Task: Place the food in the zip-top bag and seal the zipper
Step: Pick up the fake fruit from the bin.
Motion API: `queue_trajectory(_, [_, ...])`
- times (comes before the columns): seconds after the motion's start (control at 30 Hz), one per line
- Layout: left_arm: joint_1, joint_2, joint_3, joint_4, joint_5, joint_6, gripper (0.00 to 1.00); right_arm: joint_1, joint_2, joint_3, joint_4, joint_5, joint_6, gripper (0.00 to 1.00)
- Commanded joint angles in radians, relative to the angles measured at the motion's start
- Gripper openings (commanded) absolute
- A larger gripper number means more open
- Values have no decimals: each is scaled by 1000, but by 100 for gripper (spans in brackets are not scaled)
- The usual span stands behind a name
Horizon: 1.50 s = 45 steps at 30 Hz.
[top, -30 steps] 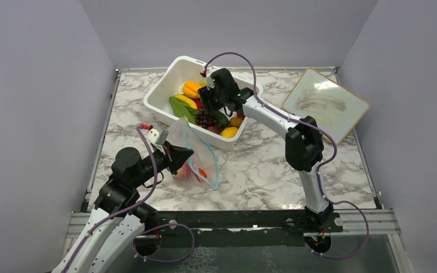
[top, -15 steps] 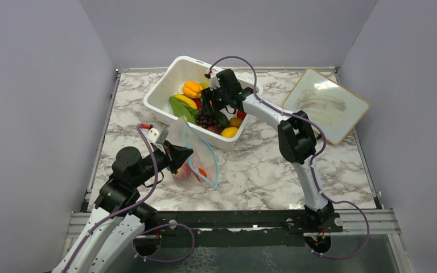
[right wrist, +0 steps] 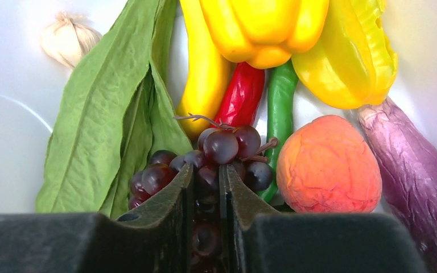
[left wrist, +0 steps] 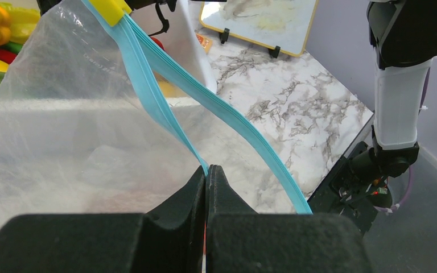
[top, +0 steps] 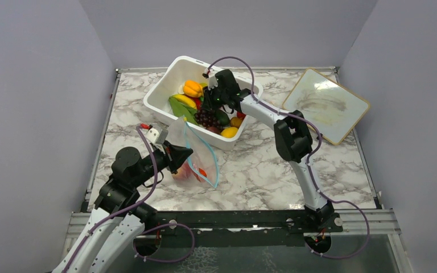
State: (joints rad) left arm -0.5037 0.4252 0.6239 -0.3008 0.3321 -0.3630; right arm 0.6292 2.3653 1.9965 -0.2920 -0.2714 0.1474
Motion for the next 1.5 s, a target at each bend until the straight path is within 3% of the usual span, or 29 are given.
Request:
queue_trajectory(0.0, [7, -10, -6, 18, 1, 14, 0, 7, -27, -38, 19, 4, -23, 16])
queue_trajectory(0.27, [7, -13, -7, 18, 2, 12, 0, 7, -70, -72, 31, 0, -24, 6])
queue_trajectory(1.0, [7, -3, -7, 18, 6, 12, 0, 7, -216, -124, -1, 8, -16, 1])
queue_trajectory(1.47, [7, 2, -7, 19, 9, 10, 0, 7, -424, -262, 53, 52, -16, 1])
